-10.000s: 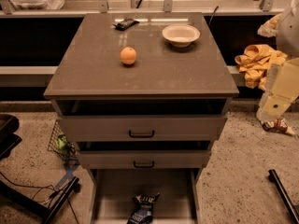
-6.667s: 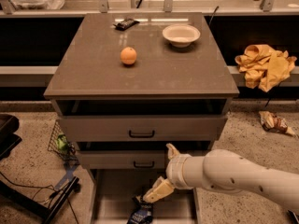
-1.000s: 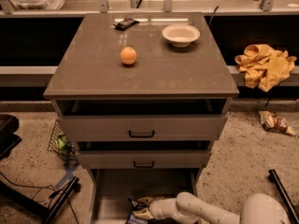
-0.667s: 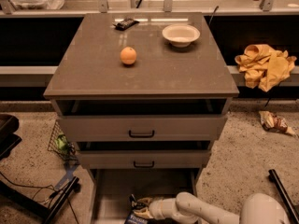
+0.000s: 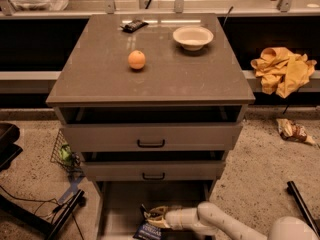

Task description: Pick blue chip bag from bottom drawer and place on counter

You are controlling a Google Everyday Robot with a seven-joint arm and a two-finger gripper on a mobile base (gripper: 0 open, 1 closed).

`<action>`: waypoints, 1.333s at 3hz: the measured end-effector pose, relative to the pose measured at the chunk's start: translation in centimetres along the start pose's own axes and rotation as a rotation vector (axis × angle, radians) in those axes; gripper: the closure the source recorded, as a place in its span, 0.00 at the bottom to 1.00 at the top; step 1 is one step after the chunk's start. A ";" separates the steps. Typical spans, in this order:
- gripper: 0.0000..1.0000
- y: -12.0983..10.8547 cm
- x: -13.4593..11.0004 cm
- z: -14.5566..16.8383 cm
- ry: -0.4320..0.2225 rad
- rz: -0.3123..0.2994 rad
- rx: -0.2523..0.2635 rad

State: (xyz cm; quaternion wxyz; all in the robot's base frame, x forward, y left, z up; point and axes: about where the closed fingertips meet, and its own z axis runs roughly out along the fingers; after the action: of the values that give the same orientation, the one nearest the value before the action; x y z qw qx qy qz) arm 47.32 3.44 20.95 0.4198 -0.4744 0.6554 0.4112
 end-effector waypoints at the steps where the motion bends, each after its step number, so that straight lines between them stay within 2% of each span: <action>1: 1.00 0.3 -3.4 -4.4 -0.095 0.050 -0.030; 2: 1.00 1.1 -7.1 -9.8 -0.155 0.104 -0.048; 3: 1.00 1.6 -10.6 -14.6 -0.164 0.128 -0.023; 4: 1.00 2.6 -15.7 -19.3 -0.099 0.120 0.058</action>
Offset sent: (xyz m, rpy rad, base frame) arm -0.0230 -0.1227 0.1647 0.2554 0.1279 -0.0242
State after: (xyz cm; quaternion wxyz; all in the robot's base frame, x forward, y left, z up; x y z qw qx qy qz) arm 44.82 -9.72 42.01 0.4400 -0.4008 0.6728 0.4395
